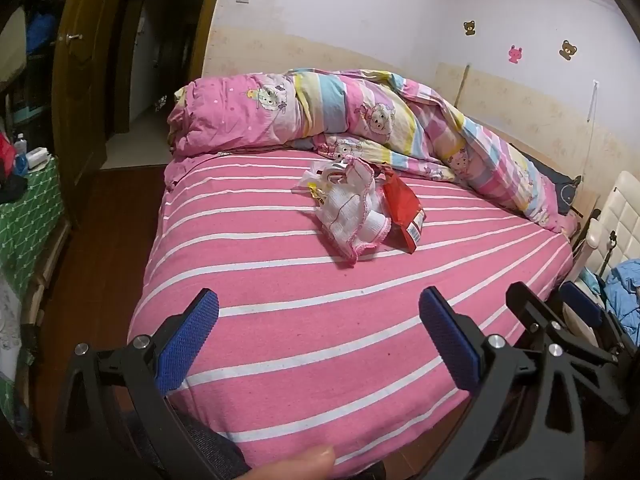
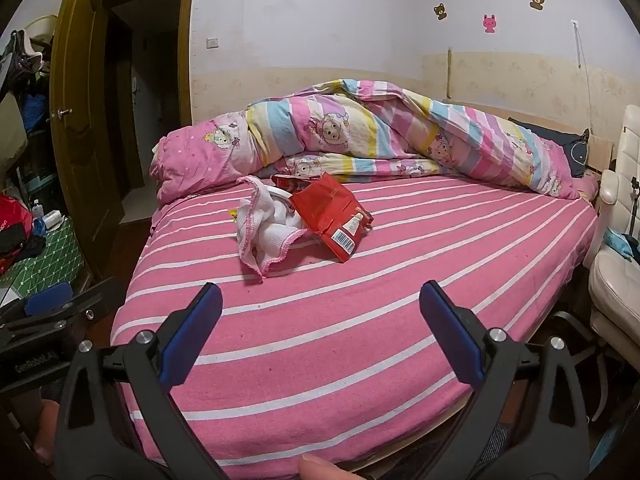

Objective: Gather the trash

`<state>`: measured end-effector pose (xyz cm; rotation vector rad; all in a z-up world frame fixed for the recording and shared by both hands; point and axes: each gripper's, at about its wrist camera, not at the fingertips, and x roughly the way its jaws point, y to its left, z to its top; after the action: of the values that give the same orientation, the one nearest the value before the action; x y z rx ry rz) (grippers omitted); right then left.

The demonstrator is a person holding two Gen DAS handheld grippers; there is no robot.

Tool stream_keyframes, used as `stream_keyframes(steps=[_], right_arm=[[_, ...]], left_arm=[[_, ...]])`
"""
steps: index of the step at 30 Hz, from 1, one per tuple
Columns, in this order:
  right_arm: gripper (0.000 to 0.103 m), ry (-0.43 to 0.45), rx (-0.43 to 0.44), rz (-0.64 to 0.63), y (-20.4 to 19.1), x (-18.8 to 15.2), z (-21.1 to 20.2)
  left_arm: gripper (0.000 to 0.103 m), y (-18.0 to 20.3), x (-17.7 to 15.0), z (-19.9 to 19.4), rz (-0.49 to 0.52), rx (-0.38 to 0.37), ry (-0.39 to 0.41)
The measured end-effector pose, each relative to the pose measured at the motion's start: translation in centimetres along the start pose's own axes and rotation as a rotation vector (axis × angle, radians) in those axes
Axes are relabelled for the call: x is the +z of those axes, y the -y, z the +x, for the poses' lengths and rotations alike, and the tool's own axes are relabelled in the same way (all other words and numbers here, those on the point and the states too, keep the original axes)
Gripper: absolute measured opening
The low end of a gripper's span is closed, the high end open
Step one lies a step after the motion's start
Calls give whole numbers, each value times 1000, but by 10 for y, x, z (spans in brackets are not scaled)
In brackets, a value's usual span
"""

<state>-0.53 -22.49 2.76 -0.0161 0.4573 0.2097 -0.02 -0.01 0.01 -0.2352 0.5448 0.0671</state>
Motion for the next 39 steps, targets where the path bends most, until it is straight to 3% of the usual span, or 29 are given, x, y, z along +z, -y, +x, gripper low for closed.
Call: stream_keyframes(steps=[39], right_arm=[[98, -3, -2, 4, -10, 1, 9]], left_arm=[[98, 0, 0, 0, 3, 3, -3]])
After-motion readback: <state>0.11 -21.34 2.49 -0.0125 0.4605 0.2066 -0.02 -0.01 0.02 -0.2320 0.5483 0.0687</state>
